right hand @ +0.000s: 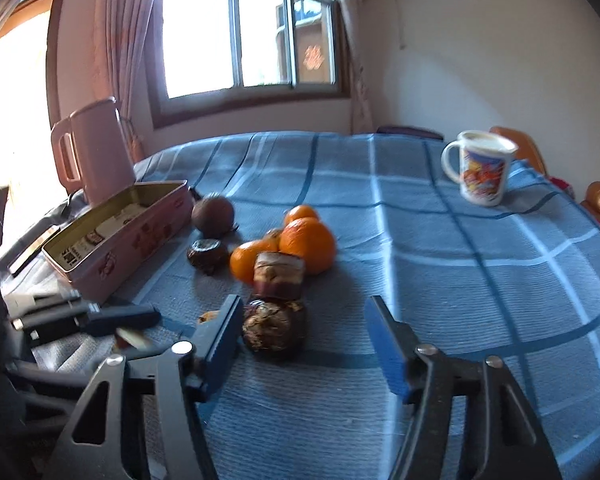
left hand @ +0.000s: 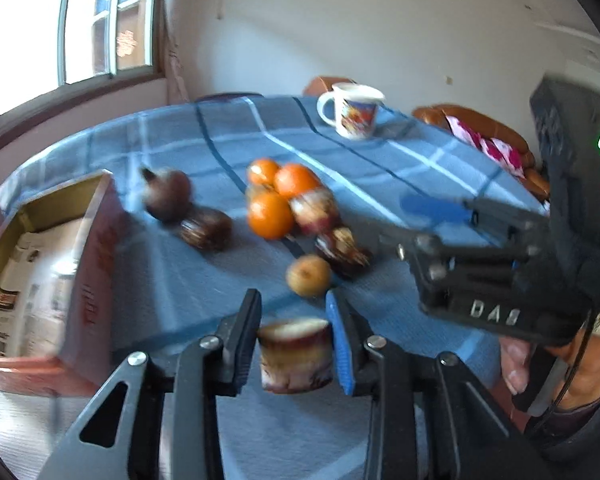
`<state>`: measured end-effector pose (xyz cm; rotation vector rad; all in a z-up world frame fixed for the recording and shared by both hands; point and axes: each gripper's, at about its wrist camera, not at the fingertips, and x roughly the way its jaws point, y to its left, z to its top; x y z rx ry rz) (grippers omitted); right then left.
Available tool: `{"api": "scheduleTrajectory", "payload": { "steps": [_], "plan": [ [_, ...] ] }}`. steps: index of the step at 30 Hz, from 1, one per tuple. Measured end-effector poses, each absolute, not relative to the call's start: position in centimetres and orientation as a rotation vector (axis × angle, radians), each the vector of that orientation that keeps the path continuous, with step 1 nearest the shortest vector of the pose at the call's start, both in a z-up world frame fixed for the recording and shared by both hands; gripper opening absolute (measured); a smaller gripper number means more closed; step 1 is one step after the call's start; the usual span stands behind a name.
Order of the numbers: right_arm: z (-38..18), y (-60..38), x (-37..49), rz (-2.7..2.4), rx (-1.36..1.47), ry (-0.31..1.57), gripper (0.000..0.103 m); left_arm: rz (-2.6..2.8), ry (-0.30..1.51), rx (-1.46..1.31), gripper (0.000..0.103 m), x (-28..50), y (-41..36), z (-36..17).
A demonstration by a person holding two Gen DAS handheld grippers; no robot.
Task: Organize fruits
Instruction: 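Grasp the golden-topped round cake with the left tool while the right tool reaches the dark round fruit, then close the right tool on the dark round fruit and lift it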
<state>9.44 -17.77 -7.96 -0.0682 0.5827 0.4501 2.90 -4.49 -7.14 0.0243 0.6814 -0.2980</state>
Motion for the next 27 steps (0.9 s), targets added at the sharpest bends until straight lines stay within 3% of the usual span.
{"api": "scheduleTrajectory", "payload": {
  "steps": [13,17,27],
  "plan": [
    [-9.7,-16.8,13.0,0.55,0.014,0.813,0.051,-0.265,0.66,-0.084,0.034,6.0,-0.7,-6.6],
    [-9.7,-15.4,12.2,0.528,-0.101,0.802,0.045,-0.27,0.648,-0.092,0.034,5.8,-0.6,-6.6],
    [-9.1,-15.6,11.1,0.563,-0.103,0.734,0.044,-0.27,0.578,-0.113,0.034,4.8,0.1,-6.0]
  ]
}}
